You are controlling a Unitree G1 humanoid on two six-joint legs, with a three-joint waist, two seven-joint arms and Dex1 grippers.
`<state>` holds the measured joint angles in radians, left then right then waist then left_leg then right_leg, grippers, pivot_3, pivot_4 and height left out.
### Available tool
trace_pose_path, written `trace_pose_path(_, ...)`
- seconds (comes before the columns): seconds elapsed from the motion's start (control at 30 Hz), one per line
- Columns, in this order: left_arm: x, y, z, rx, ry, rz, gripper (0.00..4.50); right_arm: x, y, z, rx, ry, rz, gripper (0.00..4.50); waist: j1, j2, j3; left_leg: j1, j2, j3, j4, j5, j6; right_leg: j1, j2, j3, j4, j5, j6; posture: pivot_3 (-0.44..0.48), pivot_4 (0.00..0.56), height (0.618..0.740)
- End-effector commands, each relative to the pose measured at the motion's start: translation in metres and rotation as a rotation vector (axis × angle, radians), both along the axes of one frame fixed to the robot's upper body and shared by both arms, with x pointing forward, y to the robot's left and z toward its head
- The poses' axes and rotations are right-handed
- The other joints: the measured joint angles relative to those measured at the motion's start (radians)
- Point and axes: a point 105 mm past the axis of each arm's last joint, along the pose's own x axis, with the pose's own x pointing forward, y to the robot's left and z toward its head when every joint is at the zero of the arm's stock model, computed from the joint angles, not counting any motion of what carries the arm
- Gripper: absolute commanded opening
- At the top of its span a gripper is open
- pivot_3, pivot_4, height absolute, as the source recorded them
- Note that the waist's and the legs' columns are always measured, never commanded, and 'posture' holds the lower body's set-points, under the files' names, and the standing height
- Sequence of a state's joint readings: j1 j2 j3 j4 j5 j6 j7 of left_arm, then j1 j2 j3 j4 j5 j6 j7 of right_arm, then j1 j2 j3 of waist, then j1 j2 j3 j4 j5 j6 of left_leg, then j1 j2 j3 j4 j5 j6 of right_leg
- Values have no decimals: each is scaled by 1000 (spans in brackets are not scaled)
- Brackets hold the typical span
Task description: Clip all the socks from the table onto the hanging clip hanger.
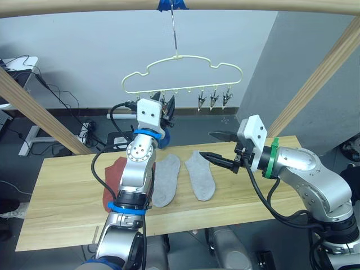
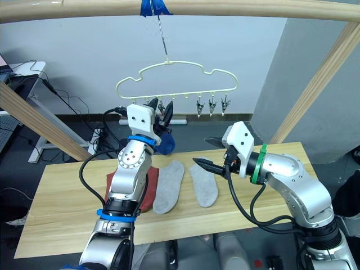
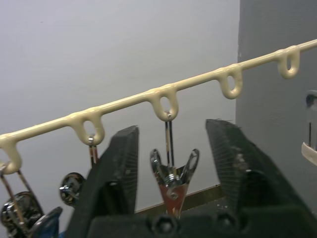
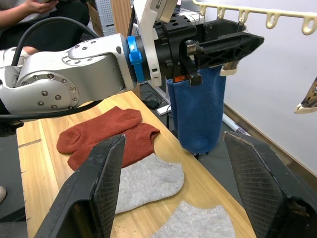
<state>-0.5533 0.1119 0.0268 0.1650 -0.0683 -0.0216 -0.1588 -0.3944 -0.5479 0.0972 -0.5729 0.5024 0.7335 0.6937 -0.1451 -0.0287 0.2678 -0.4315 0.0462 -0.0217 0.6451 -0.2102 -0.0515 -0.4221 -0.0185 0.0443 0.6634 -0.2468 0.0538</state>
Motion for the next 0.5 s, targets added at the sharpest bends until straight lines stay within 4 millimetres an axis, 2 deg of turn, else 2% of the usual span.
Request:
trace_pose_path(0.03, -5, -3, 11, 0, -38, -9, 717, -5, 0, 15, 23, -55, 16, 3325, 0, 0, 0, 0, 0, 0, 0, 0, 0, 0, 0, 0, 0, 0, 0, -274, 245, 740)
trace_pose_path(0.17, -6, -2, 11, 1, -36, -7, 49, -5, 1, 16, 30, -54, 17, 3325, 0, 0, 0, 0, 0, 0, 0, 0, 0, 0, 0, 0, 0, 0, 0, -274, 245, 740)
trace_pose_path(0.33, -8, 0, 13, 1, -40, -9, 20, -1, 1, 8, 7, -52, -13, 3325, 0, 0, 0, 0, 0, 0, 0, 0, 0, 0, 0, 0, 0, 0, 0, -264, 239, 740)
trace_pose_path(0.4, -10, 1, 15, 2, -39, -21, 20, 11, -2, -11, -37, -12, -100, 3325, 0, 0, 0, 0, 0, 0, 0, 0, 0, 0, 0, 0, 0, 0, 0, -266, 239, 740)
trace_pose_path(0.5, -13, 2, 17, 5, -31, -52, 0, 27, -4, -46, -94, 47, -221, 3955, 0, -1, -1, 0, 0, 0, 0, 0, 0, 0, 0, 0, 0, 0, 0, -257, 244, 740)
